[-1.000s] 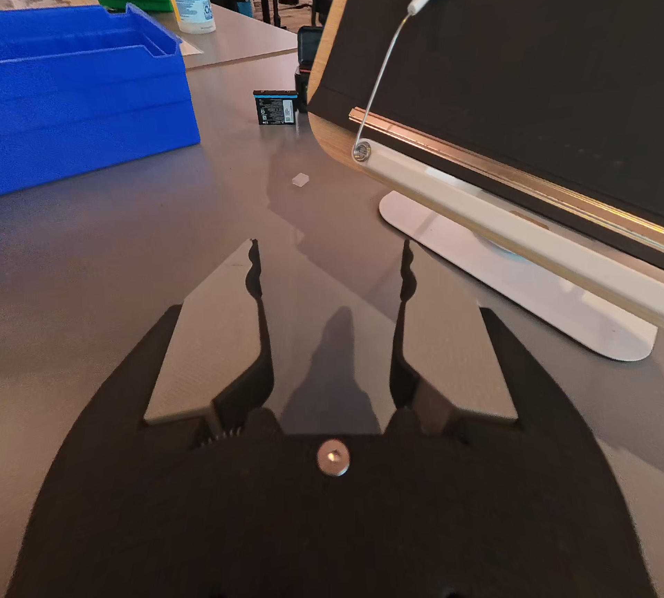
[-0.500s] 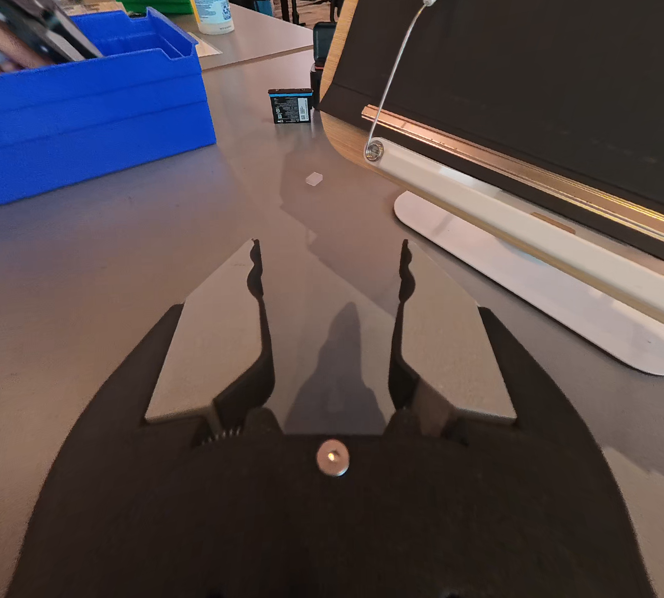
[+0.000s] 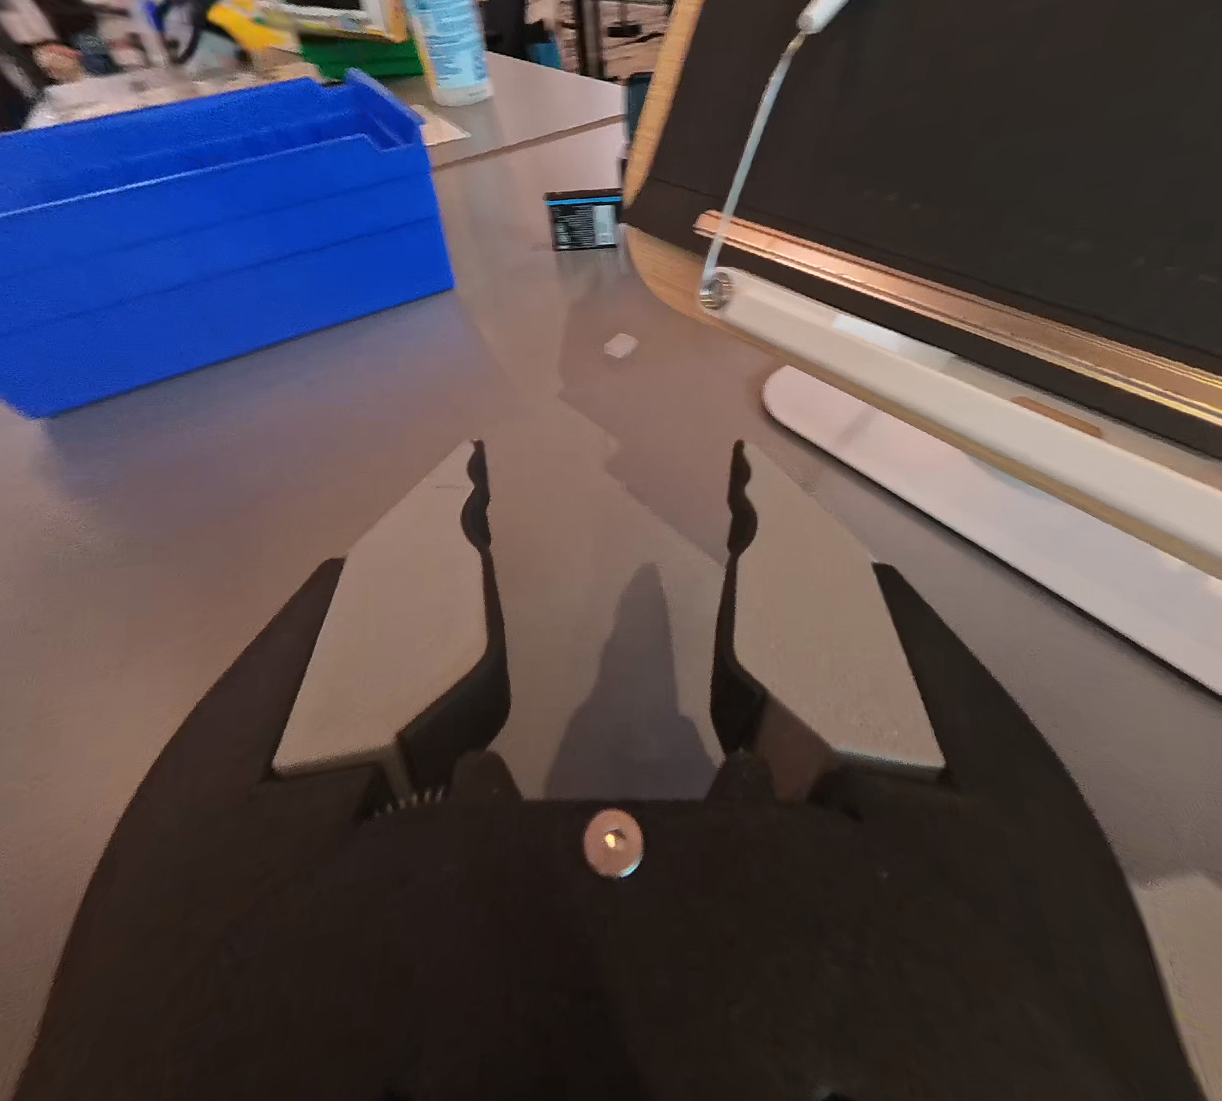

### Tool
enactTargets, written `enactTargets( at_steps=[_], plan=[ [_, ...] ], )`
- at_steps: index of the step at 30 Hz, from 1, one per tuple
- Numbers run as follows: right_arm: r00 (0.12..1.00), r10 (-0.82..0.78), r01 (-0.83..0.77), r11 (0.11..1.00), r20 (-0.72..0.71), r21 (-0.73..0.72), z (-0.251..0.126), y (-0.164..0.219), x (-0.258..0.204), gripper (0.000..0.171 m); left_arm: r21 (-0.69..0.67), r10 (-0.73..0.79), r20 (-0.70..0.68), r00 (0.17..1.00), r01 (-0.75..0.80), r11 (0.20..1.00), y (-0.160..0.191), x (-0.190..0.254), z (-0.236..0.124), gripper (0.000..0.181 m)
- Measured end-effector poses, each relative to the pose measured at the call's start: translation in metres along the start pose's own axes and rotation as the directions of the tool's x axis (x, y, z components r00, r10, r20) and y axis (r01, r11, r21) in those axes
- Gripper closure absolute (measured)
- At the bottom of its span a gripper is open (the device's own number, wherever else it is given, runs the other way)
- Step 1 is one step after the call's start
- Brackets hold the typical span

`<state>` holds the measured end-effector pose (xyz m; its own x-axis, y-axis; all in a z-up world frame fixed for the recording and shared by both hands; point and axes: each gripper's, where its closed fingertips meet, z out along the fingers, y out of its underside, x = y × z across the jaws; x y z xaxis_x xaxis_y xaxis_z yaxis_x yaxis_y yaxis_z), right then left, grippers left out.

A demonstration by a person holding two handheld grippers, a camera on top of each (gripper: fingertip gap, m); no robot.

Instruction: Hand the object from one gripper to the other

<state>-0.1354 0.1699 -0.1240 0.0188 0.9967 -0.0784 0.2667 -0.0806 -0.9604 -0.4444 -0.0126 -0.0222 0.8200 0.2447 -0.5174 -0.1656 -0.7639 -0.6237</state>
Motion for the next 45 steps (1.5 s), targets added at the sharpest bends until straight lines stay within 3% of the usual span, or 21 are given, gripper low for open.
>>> enactTargets(
  at_steps=[4, 8, 12, 15, 18, 24, 26, 27, 30, 32, 33, 35, 36, 40, 43, 45],
  plan=[
    [0.960, 0.050, -0.052, 0.999, 0.275, 0.003, -0.006, -0.003, -0.043, 0.105, 0.389, -0.080, -0.090, 0.993, 0.109, 0.915, -0.106, 0.028, -0.079, 0.181],
    [0.902, 0.085, -0.122, 0.991, 0.424, 0.062, -0.023, -0.022, -0.066, 0.110, 0.561, -0.032, -0.401, 0.915, 0.273, 0.781, -0.163, 0.133, -0.128, 0.181],
    [0.883, 0.102, -0.208, 0.960, 0.459, 0.187, -0.047, -0.052, -0.059, 0.111, 0.554, 0.057, -0.633, 0.772, 0.400, 0.730, -0.171, 0.249, -0.123, 0.181],
    [0.876, 0.143, -0.267, 0.939, 0.460, 0.218, -0.058, -0.059, -0.044, 0.109, 0.497, 0.083, -0.748, 0.658, 0.473, 0.727, -0.166, 0.304, -0.103, 0.180],
    [0.868, 0.178, -0.308, 0.926, 0.464, 0.220, -0.064, -0.059, -0.031, 0.108, 0.404, 0.077, -0.851, 0.519, 0.556, 0.726, -0.162, 0.334, -0.087, 0.181],
    [0.842, 0.211, -0.353, 0.911, 0.497, 0.212, -0.063, -0.058, -0.024, 0.123, 0.341, 0.081, -0.895, 0.438, 0.555, 0.759, -0.151, 0.360, -0.061, 0.181],
    [0.850, 0.163, -0.310, 0.923, 0.501, 0.226, -0.063, -0.058, -0.027, 0.158, 0.315, 0.077, -0.907, 0.413, 0.549, 0.774, -0.149, 0.362, -0.059, 0.181],
    [0.859, 0.150, -0.289, 0.931, 0.490, 0.221, -0.061, -0.056, -0.028, 0.167, 0.309, 0.071, -0.910, 0.409, 0.555, 0.772, -0.149, 0.360, -0.058, 0.181],
    [0.924, 0.087, -0.182, 0.956, 0.373, 0.228, -0.053, -0.055, -0.020, 0.169, 0.250, 0.036, -0.930, 0.365, 0.558, 0.791, -0.142, 0.362, -0.055, 0.180],
    [0.977, -0.066, 0.016, 0.971, 0.201, 0.240, -0.053, -0.056, -0.014, 0.170, 0.234, 0.016, -0.932, 0.362, 0.567, 0.789, -0.141, 0.358, -0.054, 0.179],
    [0.982, -0.182, 0.168, 0.962, 0.048, 0.214, -0.053, -0.055, -0.005, 0.170, 0.239, 0.000, -0.920, 0.392, 0.563, 0.791, -0.140, 0.355, -0.050, 0.174],
    [0.868, -0.445, 0.473, 0.876, -0.220, 0.096, -0.058, -0.056, 0.009, 0.169, 0.244, -0.010, -0.905, 0.426, 0.536, 0.808, -0.133, 0.352, -0.046, 0.156],
    [0.808, -0.518, 0.550, 0.834, -0.282, 0.043, -0.060, -0.056, 0.011, 0.169, 0.243, -0.001, -0.901, 0.434, 0.507, 0.827, -0.128, 0.355, -0.044, 0.151],
    [0.823, -0.458, 0.507, 0.859, -0.337, 0.069, -0.064, -0.065, 0.008, 0.169, 0.323, 0.071, -0.841, 0.536, 0.394, 0.861, -0.117, 0.366, -0.040, 0.144],
    [0.834, -0.447, 0.508, 0.851, -0.323, 0.134, -0.071, -0.076, -0.003, 0.169, 0.302, 0.091, -0.882, 0.462, 0.405, 0.863, -0.117, 0.380, -0.054, 0.139],
    [0.897, -0.361, 0.413, 0.891, -0.256, 0.191, -0.073, -0.081, -0.008, 0.170, 0.259, 0.080, -0.920, 0.383, 0.443, 0.858, -0.118, 0.383, -0.063, 0.139]
  ],
)
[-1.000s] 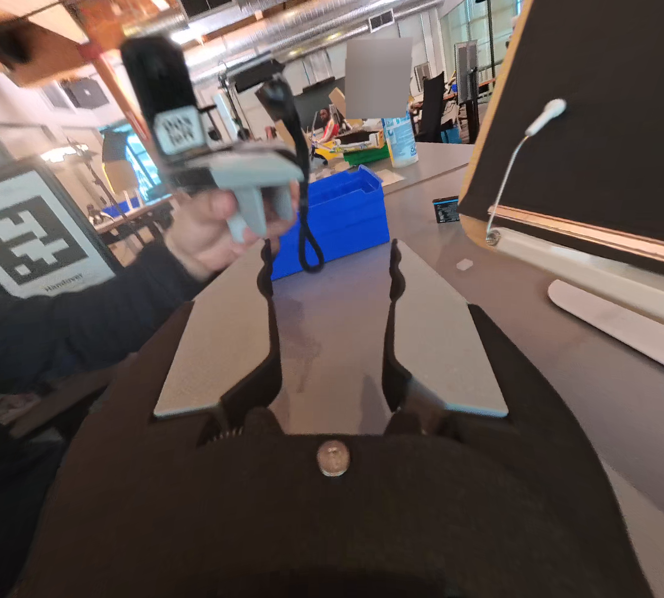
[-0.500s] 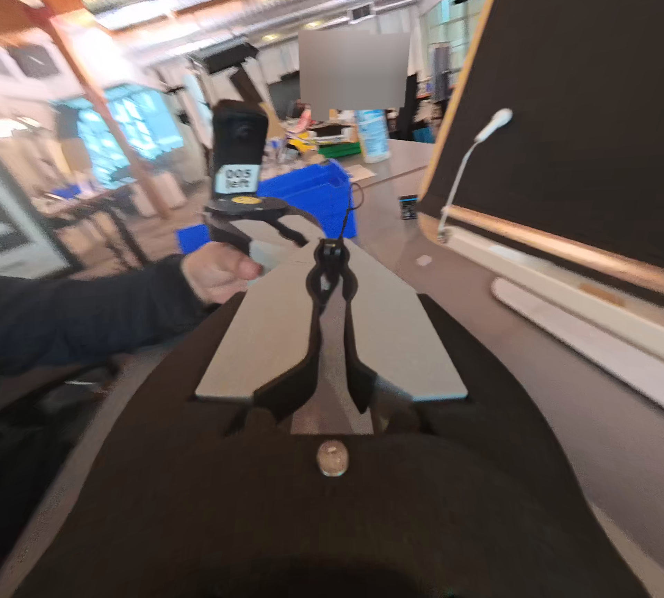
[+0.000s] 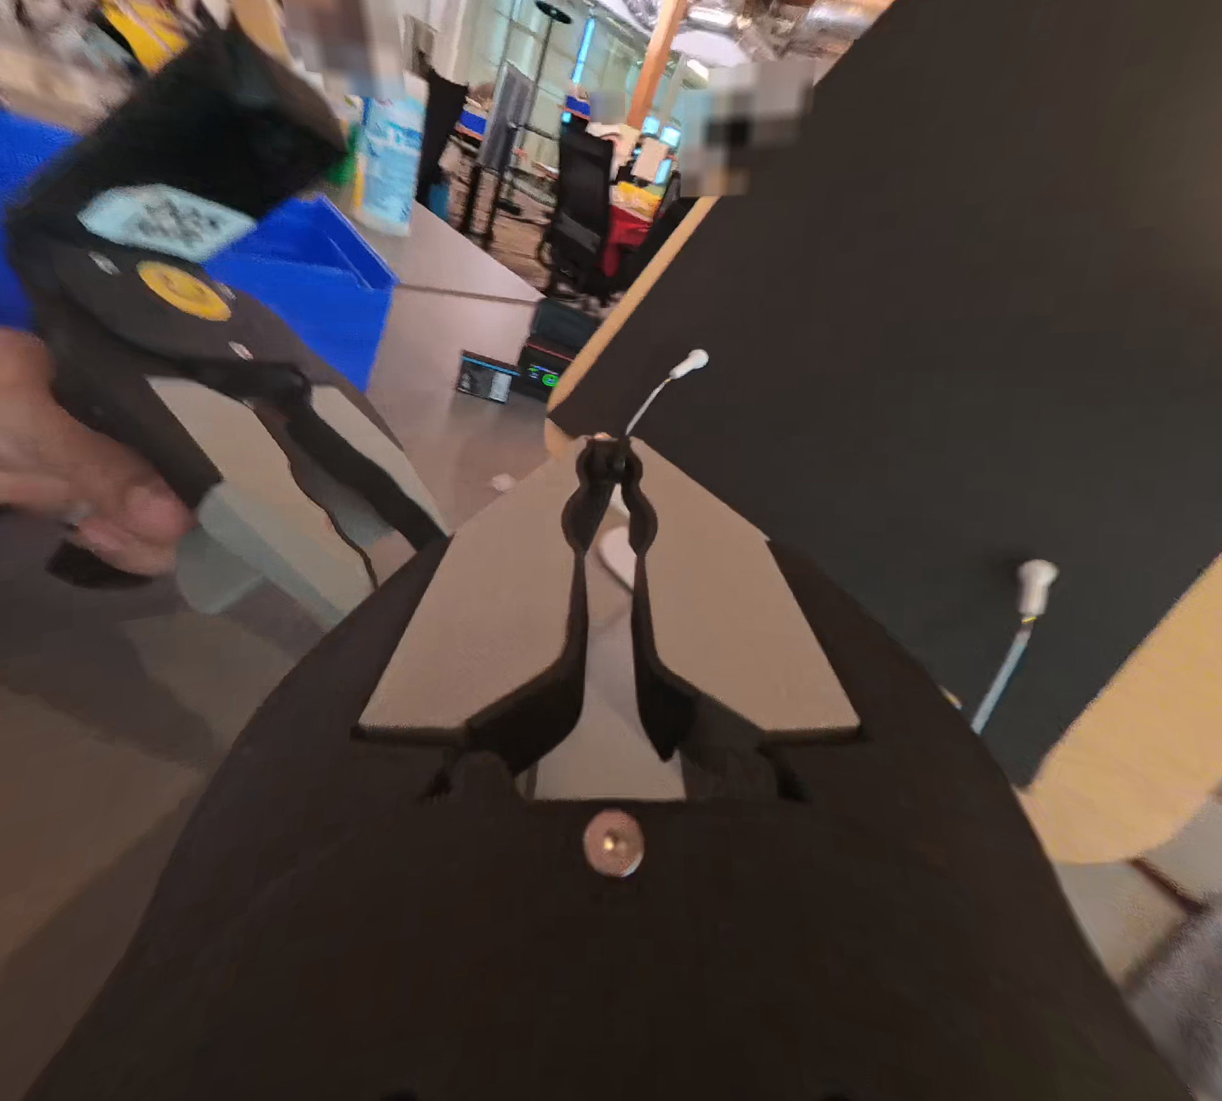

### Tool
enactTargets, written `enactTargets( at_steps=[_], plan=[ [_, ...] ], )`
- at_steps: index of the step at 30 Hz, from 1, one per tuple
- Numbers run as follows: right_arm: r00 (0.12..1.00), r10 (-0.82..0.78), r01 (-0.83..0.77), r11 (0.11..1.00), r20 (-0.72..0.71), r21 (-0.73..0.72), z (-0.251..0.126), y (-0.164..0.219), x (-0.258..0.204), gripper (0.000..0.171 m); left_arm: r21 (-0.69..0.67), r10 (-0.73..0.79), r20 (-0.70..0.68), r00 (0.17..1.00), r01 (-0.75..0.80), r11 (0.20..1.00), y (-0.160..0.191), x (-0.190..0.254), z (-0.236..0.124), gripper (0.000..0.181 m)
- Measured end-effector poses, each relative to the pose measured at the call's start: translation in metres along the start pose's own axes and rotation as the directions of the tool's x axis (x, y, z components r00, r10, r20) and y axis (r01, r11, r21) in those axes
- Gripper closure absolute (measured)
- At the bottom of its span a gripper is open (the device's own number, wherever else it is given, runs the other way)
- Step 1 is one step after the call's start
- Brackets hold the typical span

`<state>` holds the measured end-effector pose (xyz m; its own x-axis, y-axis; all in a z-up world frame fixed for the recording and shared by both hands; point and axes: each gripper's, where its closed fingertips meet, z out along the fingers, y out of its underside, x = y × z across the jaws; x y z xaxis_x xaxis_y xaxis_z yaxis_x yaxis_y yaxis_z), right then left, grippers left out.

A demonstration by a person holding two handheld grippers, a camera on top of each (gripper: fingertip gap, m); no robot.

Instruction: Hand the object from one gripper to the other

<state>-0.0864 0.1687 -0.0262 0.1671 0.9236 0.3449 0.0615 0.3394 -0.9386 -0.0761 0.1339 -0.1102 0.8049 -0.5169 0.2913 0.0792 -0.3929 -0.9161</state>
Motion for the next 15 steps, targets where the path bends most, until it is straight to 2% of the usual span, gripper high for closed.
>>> enactTargets(
  at_steps=[2, 4, 6, 8, 12, 15],
  plan=[
    [0.986, 0.153, -0.155, 0.988, 0.061, 0.022, -0.002, -0.005, 0.002, 0.169, 0.011, 0.017, 0.051, 0.999, -0.017, 1.000, -0.003, -0.010, -0.002, 0.141],
    [0.959, 0.258, -0.267, 0.962, 0.116, 0.067, -0.008, -0.014, 0.007, 0.169, 0.019, 0.118, 0.151, 0.981, -0.122, 0.992, -0.006, -0.022, -0.007, 0.145],
    [0.932, 0.333, -0.346, 0.934, 0.146, 0.082, -0.013, -0.018, 0.014, 0.169, -0.041, 0.236, 0.202, 0.951, -0.232, 0.972, -0.001, -0.024, -0.008, 0.142],
    [0.908, 0.378, -0.400, 0.910, 0.181, 0.106, -0.017, -0.024, 0.019, 0.169, -0.080, 0.323, 0.223, 0.920, -0.313, 0.946, 0.001, -0.022, -0.006, 0.137],
    [0.878, 0.438, -0.461, 0.882, 0.196, 0.097, -0.017, -0.020, 0.021, 0.169, -0.047, 0.389, 0.244, 0.888, -0.390, 0.920, -0.004, -0.011, 0.001, 0.125],
    [0.826, 0.497, -0.531, 0.844, 0.264, 0.073, -0.011, -0.022, 0.006, 0.169, -0.038, 0.435, 0.304, 0.847, -0.446, 0.894, -0.008, -0.010, 0.005, 0.125]
  ],
)
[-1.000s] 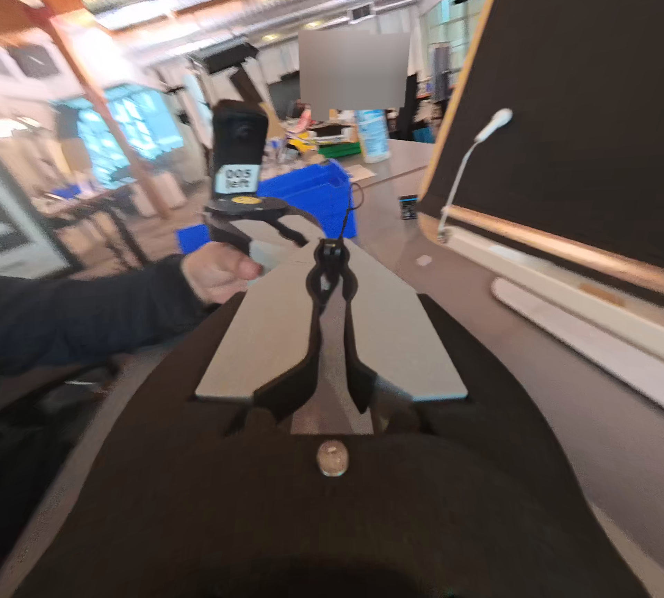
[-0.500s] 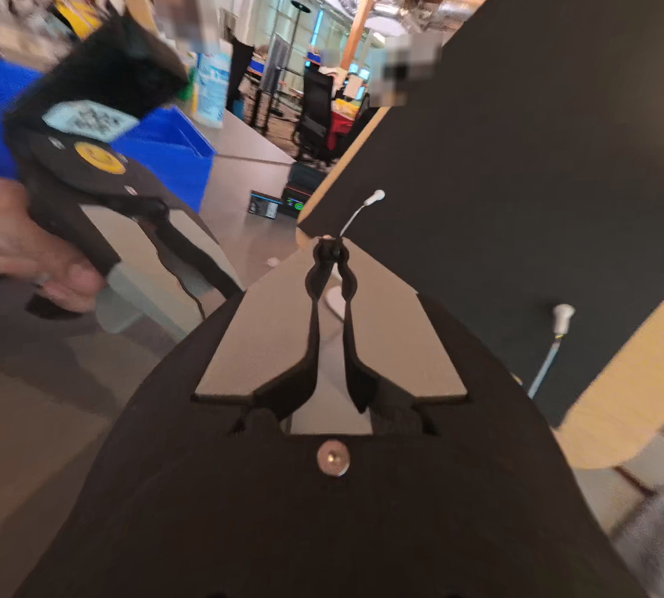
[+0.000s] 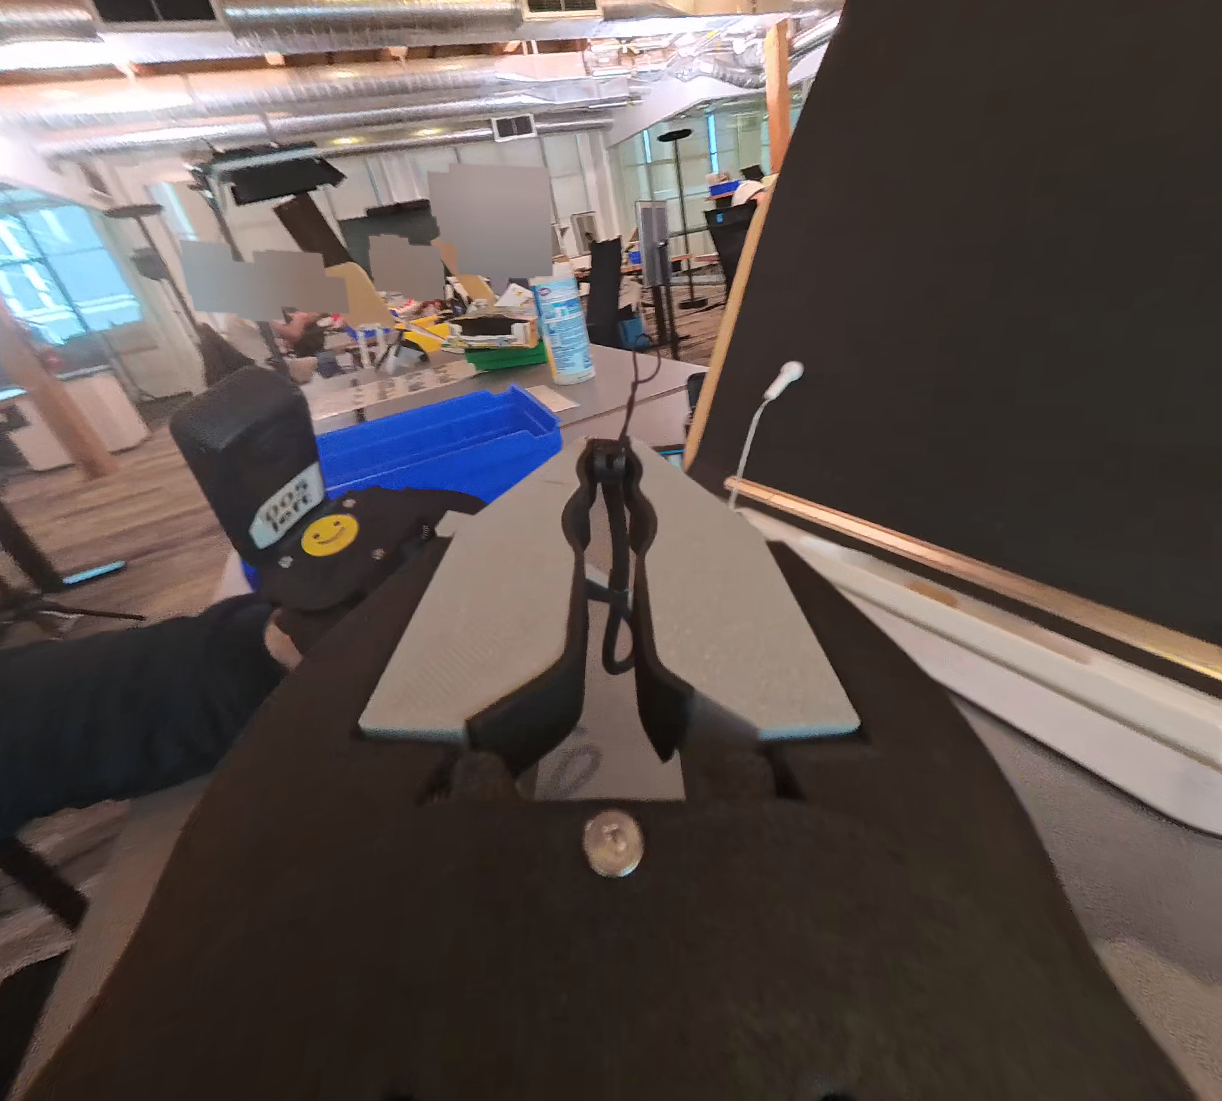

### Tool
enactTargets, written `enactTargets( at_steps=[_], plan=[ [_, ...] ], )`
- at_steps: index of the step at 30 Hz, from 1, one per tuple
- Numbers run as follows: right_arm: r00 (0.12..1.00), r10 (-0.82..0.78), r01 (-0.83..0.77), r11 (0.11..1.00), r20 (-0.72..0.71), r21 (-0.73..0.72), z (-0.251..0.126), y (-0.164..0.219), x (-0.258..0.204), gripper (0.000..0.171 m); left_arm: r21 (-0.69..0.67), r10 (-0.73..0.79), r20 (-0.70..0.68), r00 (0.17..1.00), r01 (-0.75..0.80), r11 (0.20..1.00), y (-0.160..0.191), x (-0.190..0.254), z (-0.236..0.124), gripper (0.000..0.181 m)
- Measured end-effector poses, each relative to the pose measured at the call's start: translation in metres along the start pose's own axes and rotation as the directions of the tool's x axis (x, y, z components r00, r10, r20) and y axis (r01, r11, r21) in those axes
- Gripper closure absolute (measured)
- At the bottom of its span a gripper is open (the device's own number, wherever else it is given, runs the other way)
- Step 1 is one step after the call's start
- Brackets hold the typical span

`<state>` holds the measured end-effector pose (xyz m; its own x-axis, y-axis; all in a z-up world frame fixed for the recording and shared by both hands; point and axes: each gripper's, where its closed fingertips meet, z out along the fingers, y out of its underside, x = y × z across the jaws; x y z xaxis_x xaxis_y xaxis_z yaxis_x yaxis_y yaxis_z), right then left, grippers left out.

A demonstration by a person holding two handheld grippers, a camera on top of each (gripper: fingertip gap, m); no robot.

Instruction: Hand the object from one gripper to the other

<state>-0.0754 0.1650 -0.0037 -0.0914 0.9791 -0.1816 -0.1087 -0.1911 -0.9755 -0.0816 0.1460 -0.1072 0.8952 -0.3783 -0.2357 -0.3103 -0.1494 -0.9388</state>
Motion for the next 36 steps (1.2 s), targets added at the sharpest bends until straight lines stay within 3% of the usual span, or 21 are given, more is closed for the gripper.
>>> enactTargets(
  at_steps=[3, 6, 7, 9, 13, 15, 18, 21, 23, 28, 31, 32, 34, 36],
  plan=[
    [0.999, 0.033, -0.032, 0.999, 0.042, -0.033, 0.008, 0.009, -0.013, 0.169, -0.006, 0.101, 0.092, 0.991, -0.101, 0.995, -0.001, -0.002, 0.003, 0.136],
    [1.000, 0.006, -0.004, 0.997, 0.017, -0.076, 0.011, 0.016, -0.013, 0.169, -0.010, 0.188, 0.164, 0.968, -0.189, 0.982, -0.003, -0.007, 0.000, 0.181],
    [0.999, -0.018, 0.014, 0.994, -0.034, -0.111, 0.011, 0.020, -0.004, 0.169, -0.027, 0.195, 0.157, 0.968, -0.193, 0.981, -0.002, -0.008, 0.000, 0.181],
    [0.987, -0.077, 0.043, 0.972, -0.141, -0.233, 0.007, 0.037, 0.024, 0.166, -0.046, 0.115, 0.113, 0.987, -0.111, 0.993, 0.002, -0.010, -0.001, 0.181],
    [0.951, -0.137, -0.016, 0.874, -0.279, -0.486, -0.010, 0.080, 0.074, 0.138, -0.035, -0.169, 0.041, 0.985, 0.170, 0.985, 0.007, -0.026, -0.006, 0.181],
    [0.947, -0.190, 0.013, 0.828, -0.259, -0.561, -0.015, 0.090, 0.078, 0.124, -0.073, -0.224, 0.046, 0.973, 0.227, 0.971, 0.018, -0.036, -0.008, 0.181],
    [0.936, -0.319, 0.173, 0.791, -0.153, -0.587, -0.010, 0.085, 0.061, 0.115, -0.137, -0.156, 0.085, 0.984, 0.166, 0.977, 0.031, -0.044, -0.008, 0.181],
    [0.912, -0.409, 0.355, 0.744, 0.034, -0.566, 0.001, 0.090, 0.024, 0.107, -0.136, -0.111, 0.009, 0.994, 0.112, 0.984, 0.027, -0.027, -0.005, 0.181],
    [0.846, -0.525, 0.472, 0.658, 0.092, -0.586, 0.004, 0.100, 0.017, 0.107, -0.134, -0.056, -0.036, 0.998, 0.051, 0.990, 0.023, -0.015, -0.004, 0.181],
    [0.690, -0.695, 0.648, 0.469, 0.202, -0.600, 0.004, 0.118, 0.010, 0.127, -0.180, -0.087, -0.274, 0.958, 0.038, 0.983, 0.028, 0.022, -0.011, 0.181],
    [0.636, -0.717, 0.721, 0.421, 0.285, -0.550, 0.004, 0.126, -0.003, 0.160, -0.165, -0.124, -0.346, 0.930, 0.070, 0.984, 0.022, 0.032, -0.016, 0.181],
    [0.633, -0.725, 0.718, 0.422, 0.270, -0.553, 0.004, 0.125, -0.001, 0.171, -0.156, -0.131, -0.359, 0.924, 0.079, 0.985, 0.020, 0.033, -0.017, 0.181],
    [0.680, -0.701, 0.669, 0.471, 0.216, -0.575, 0.006, 0.118, 0.005, 0.171, -0.145, -0.118, -0.298, 0.947, 0.077, 0.986, 0.019, 0.022, -0.015, 0.181],
    [0.753, -0.648, 0.572, 0.555, 0.117, -0.604, 0.005, 0.108, 0.019, 0.171, -0.118, -0.102, -0.224, 0.969, 0.077, 0.990, 0.017, 0.008, -0.015, 0.167]
  ],
)
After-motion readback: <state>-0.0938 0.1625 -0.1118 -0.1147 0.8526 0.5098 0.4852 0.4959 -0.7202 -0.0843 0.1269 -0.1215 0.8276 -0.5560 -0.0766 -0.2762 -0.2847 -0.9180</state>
